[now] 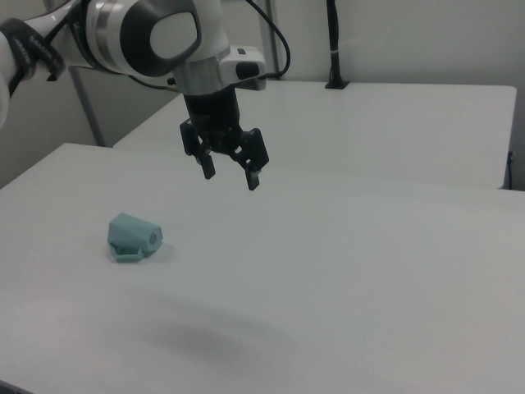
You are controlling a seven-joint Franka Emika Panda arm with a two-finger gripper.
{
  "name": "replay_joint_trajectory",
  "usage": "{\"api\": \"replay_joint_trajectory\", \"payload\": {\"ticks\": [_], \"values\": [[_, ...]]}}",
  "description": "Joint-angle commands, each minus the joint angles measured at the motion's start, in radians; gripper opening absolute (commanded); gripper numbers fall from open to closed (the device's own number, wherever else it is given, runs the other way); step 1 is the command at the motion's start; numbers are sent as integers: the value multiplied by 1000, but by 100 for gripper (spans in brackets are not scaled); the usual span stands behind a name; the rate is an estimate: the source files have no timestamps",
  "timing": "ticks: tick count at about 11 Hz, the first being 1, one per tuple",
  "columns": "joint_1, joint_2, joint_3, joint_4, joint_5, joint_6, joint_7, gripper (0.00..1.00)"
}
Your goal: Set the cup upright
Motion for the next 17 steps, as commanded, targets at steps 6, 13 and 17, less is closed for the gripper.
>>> {"api": "replay_joint_trajectory", "payload": {"ticks": [6, 13, 17], "values": [[275, 76, 35, 157, -68, -59, 286, 100], [642, 446, 32, 458, -343, -212, 677, 100], [780, 580, 31, 544, -548, -247, 784, 100]]}}
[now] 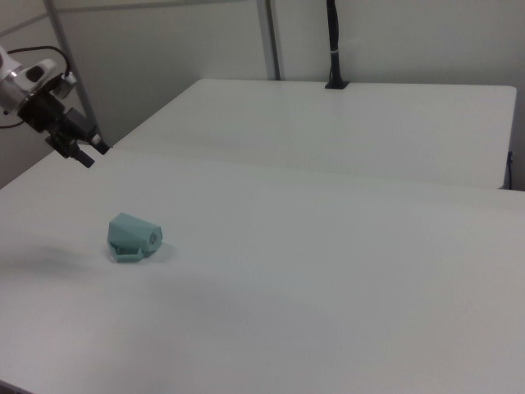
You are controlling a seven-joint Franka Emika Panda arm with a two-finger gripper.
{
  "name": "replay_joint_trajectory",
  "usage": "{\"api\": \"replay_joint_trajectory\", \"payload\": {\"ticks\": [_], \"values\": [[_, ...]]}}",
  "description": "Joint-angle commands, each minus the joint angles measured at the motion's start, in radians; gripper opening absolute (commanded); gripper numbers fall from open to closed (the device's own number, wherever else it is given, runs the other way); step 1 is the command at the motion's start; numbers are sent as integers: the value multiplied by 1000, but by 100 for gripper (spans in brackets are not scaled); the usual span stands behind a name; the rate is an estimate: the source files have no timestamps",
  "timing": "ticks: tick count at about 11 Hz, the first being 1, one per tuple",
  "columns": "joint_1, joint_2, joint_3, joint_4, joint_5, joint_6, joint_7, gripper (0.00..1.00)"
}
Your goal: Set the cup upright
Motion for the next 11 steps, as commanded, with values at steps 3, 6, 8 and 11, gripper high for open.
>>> {"api": "replay_joint_trajectory", "payload": {"ticks": [3, 6, 8, 11], "values": [[114, 189, -18, 154, -196, -74, 33, 100], [157, 252, -15, 150, -225, -35, 27, 100], [165, 286, 11, 145, -228, -13, 28, 100], [165, 344, 25, 128, -270, 25, 26, 100]]}}
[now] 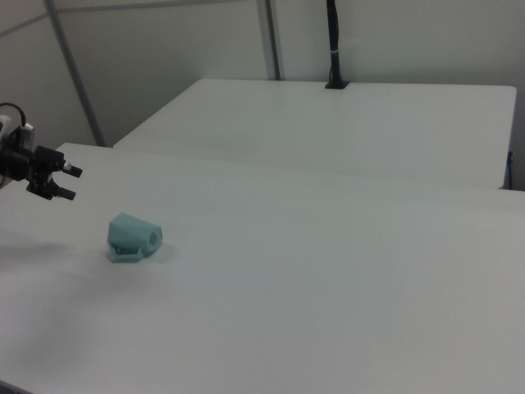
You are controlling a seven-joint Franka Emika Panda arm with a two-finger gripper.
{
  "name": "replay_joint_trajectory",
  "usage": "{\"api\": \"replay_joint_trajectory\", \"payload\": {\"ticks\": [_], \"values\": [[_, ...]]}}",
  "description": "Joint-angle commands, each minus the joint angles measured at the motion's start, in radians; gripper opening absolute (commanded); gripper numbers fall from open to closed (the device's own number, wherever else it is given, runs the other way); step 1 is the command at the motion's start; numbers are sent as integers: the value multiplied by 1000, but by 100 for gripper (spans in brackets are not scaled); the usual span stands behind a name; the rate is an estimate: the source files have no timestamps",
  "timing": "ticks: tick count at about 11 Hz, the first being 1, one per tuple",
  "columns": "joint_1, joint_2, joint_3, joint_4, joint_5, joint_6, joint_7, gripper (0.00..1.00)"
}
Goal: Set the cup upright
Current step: 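Lower the gripper to the open rim of the lying teal cup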
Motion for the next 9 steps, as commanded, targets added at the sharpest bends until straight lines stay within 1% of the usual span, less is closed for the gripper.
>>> {"api": "replay_joint_trajectory", "payload": {"ticks": [1, 2, 3, 5, 6, 7, 9], "values": [[-6, 52, 10, -2, -42, 47, 6, 100], [-6, 64, 10, -5, -44, 48, 11, 100], [-9, 72, 10, -11, -64, 50, 14, 100], [-15, 79, 12, -55, -91, 53, 20, 100], [-18, 84, 12, -60, -102, 50, 48, 100], [-28, 87, 12, -75, -105, 48, 54, 100], [-41, 90, 12, -77, -104, 35, 54, 100]]}}
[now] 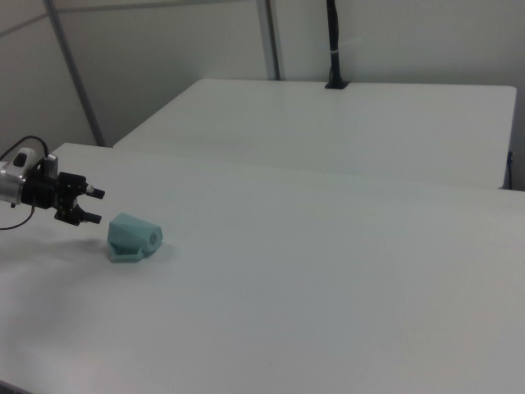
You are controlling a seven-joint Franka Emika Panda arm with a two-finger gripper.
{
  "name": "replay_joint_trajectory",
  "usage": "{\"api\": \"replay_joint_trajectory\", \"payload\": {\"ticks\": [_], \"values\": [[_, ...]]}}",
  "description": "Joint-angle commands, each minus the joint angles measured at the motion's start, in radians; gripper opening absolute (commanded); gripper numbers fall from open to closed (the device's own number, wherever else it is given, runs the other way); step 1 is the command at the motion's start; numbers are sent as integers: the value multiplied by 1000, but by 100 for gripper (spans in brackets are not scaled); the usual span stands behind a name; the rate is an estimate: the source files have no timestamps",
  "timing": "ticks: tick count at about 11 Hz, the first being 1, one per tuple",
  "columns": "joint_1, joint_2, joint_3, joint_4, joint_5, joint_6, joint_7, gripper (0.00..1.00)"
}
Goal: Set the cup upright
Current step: 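Lower the gripper to the open rim of the lying teal cup, then insert a finger into the cup mouth and close on the rim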
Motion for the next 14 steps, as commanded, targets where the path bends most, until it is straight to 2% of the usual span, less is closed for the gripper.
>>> {"api": "replay_joint_trajectory", "payload": {"ticks": [1, 4, 7, 9, 11, 12, 13, 14], "values": [[-20, -14, 7, -24, -18, -3, 29, 100], [-43, 0, 7, -64, -23, -1, 26, 100], [-60, 27, 8, -84, -37, 19, 31, 88], [-66, 27, 8, -81, -38, 30, 31, 66], [-66, 26, 8, -81, -40, 30, 31, 47], [-66, 26, 7, -83, -41, 30, 26, 32], [-66, 26, 7, -84, -46, 30, 19, 5], [-66, 26, 8, -87, -53, 30, 19, 0]]}}
